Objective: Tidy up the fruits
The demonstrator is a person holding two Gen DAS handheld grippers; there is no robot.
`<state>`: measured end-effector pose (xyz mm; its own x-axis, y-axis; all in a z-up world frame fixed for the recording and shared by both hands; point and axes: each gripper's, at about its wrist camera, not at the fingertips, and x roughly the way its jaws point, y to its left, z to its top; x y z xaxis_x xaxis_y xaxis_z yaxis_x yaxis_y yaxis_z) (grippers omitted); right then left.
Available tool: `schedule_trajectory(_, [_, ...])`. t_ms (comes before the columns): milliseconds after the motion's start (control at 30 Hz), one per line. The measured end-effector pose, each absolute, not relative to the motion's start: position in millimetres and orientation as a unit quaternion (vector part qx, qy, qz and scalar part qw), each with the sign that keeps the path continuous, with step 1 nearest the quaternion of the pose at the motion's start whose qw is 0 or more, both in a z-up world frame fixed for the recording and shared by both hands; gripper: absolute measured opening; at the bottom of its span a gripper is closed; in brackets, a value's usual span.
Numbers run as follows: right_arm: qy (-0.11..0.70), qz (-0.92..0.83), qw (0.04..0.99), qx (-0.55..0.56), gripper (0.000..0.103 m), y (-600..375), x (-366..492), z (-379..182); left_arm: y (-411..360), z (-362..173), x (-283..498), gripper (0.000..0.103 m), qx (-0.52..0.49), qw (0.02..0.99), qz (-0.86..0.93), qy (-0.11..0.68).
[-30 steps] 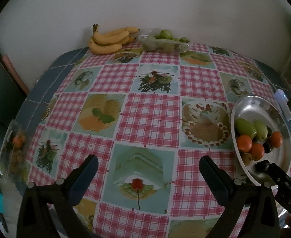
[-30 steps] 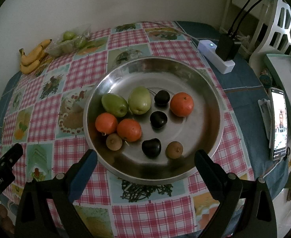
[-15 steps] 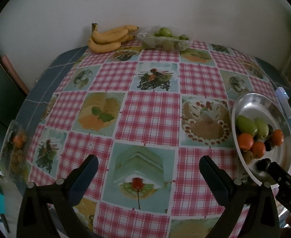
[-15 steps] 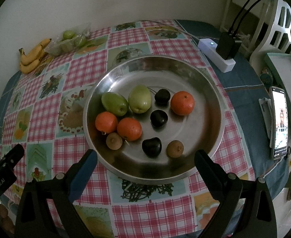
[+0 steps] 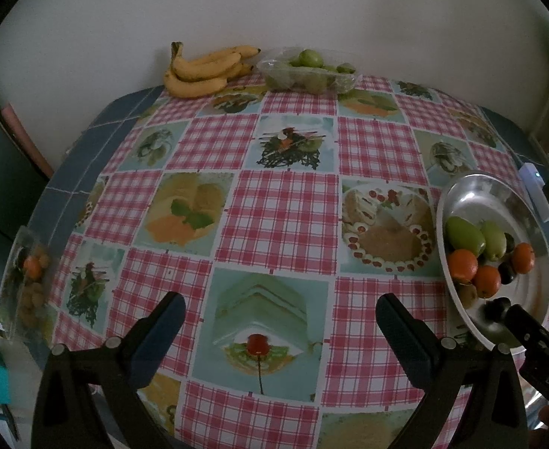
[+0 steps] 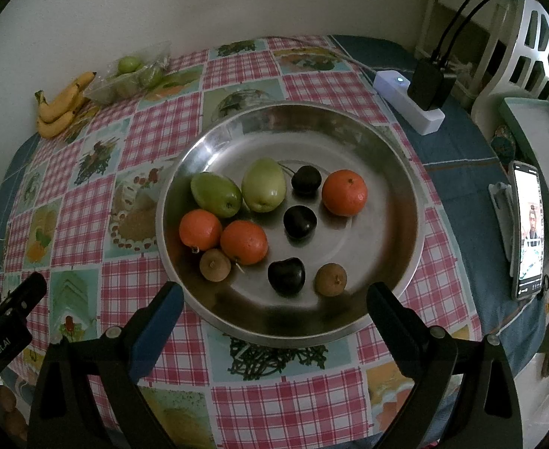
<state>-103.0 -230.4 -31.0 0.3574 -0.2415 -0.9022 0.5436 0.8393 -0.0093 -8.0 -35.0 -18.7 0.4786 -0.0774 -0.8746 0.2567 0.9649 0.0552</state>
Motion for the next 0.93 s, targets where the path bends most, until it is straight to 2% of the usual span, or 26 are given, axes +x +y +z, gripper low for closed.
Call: schedule_trajectory(933, [0.517, -0.239, 0.808, 0.149, 0.098, -232.4, -101.4, -32.7, -35.5, -17.8, -8.9, 0.103, 0.086, 0.855, -0.105, 0.5])
